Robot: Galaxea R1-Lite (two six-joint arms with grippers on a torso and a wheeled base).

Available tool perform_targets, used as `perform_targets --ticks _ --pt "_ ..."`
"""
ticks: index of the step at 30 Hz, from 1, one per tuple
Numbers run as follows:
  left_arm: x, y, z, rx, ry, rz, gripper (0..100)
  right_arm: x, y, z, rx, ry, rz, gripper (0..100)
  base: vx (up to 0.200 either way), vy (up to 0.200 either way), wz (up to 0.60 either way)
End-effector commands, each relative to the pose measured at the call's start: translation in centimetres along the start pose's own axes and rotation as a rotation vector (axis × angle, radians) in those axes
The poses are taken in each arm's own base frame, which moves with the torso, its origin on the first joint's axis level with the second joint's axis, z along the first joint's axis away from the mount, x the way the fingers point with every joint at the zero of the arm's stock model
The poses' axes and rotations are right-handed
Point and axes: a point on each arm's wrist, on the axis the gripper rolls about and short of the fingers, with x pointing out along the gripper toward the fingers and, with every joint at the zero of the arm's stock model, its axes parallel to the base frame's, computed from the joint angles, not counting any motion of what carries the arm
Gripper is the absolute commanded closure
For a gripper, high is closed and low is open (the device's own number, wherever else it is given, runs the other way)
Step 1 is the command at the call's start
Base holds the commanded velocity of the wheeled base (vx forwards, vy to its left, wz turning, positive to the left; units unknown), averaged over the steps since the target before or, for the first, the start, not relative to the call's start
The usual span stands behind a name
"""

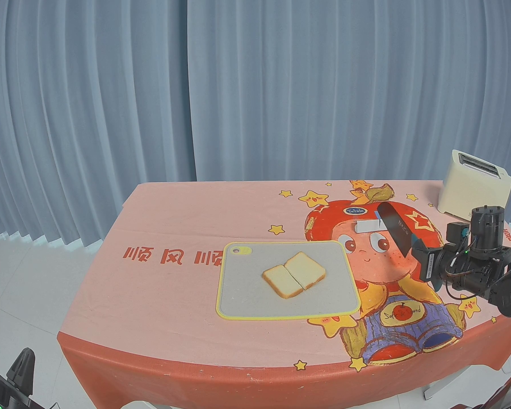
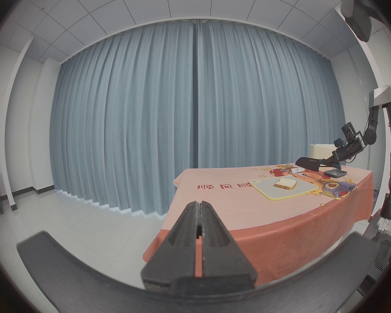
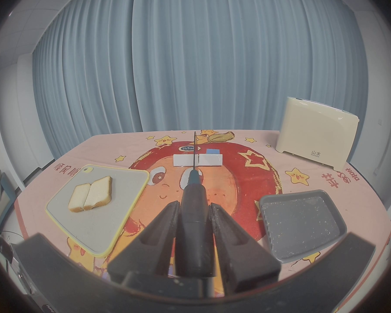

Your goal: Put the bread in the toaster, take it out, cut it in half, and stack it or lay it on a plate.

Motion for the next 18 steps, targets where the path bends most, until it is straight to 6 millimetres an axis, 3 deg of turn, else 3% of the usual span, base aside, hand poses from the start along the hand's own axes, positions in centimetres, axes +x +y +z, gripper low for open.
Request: perform_targets --ticks 1,18 --pt "0.13 0.0 -0.49 0.0 0.018 0.0 100 0.18 0.05 -0.18 -0.002 0.01 0.0 100 0.0 0.0 0.0" --pt "0.13 0.0 -0.49 -0.001 0.018 0.0 100 0.52 0.06 -0.35 -0.002 0.017 -0.002 100 0.0 0.0 0.0"
